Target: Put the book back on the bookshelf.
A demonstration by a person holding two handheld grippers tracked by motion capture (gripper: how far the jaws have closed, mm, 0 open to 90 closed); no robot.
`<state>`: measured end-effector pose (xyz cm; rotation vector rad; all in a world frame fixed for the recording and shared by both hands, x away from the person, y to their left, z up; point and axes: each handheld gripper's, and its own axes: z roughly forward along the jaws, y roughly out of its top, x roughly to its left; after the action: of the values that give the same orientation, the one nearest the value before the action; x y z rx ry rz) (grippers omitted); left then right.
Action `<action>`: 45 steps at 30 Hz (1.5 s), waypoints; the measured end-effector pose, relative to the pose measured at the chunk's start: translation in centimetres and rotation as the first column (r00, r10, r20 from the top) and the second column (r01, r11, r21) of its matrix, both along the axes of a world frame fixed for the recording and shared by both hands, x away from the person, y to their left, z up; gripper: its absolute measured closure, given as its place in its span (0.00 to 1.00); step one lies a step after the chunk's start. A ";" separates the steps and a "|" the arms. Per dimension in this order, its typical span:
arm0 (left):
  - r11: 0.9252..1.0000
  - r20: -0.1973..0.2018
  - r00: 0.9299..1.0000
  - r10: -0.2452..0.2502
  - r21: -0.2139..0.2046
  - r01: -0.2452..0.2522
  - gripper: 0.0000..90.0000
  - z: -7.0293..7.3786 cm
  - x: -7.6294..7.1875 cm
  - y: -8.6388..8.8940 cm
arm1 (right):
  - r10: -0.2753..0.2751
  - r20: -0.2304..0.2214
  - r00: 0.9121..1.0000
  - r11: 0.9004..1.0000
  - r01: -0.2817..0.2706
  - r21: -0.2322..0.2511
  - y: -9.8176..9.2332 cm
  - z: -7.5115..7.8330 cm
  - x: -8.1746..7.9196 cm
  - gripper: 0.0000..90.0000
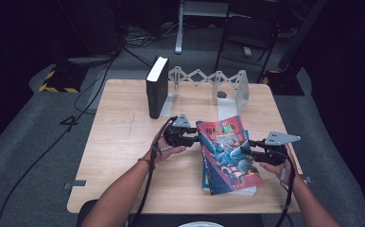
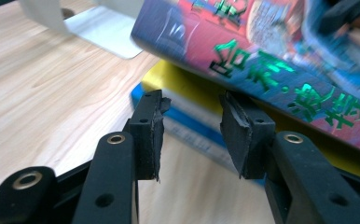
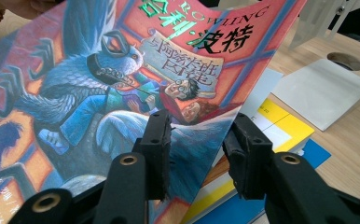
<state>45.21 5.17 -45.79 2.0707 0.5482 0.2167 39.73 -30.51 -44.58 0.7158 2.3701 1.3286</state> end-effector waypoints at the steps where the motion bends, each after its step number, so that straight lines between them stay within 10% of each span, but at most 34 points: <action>1: 1.000 -0.018 1.000 -0.021 -0.003 0.021 0.65 -0.5 0.0 0.1 | 0.001 -0.001 1.000 1.000 -0.001 -0.002 0.1 0.0 0.0 0.69; 7: 0.999 0.029 0.999 -0.037 0.008 0.036 0.64 -0.7 -0.6 0.0 | 0.002 -0.010 1.000 1.000 -0.003 -0.019 0.1 -0.2 0.0 0.69; 12: 0.992 -0.013 0.997 -0.071 -0.108 0.069 0.65 0.1 -0.6 0.1 | 0.015 -0.020 1.000 0.999 -0.015 0.029 -0.5 -0.3 0.2 0.69; 18: 0.994 -0.011 0.995 -0.101 -0.043 0.101 0.65 0.5 -1.2 0.3 | 0.012 -0.009 1.000 1.000 -0.012 -0.003 0.0 -0.2 -0.1 0.69; 25: 0.974 -0.031 0.974 -0.224 0.025 0.225 0.59 0.3 -1.7 0.6 | 0.016 -0.008 1.000 1.000 -0.016 -0.007 0.1 -0.3 0.0 0.69; 29: 0.947 -0.049 0.950 -0.309 0.073 0.312 0.54 0.1 -2.2 -0.2 | 0.019 -0.005 1.000 1.000 -0.019 -0.009 0.2 -0.4 0.1 0.69; 35: 0.927 -0.076 0.931 -0.358 0.090 0.364 0.48 0.2 -2.7 -0.3 | 0.026 -0.012 1.000 1.000 -0.026 -0.008 0.2 -0.5 0.2 0.69; 40: 0.922 -0.149 0.913 -0.381 0.015 0.387 0.35 0.3 -3.0 0.3 | 0.030 -0.012 0.999 1.000 -0.030 -0.004 0.2 -0.6 0.2 0.69; 45: 0.942 -0.219 0.917 -0.333 -0.045 0.332 0.32 -0.1 -2.9 0.1 | 0.028 -0.005 1.000 1.000 -0.028 -0.010 0.2 -0.5 0.2 0.69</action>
<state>42.30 5.23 -45.89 2.1574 0.3189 -0.2210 39.90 -30.29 -45.11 0.6862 2.3977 1.3272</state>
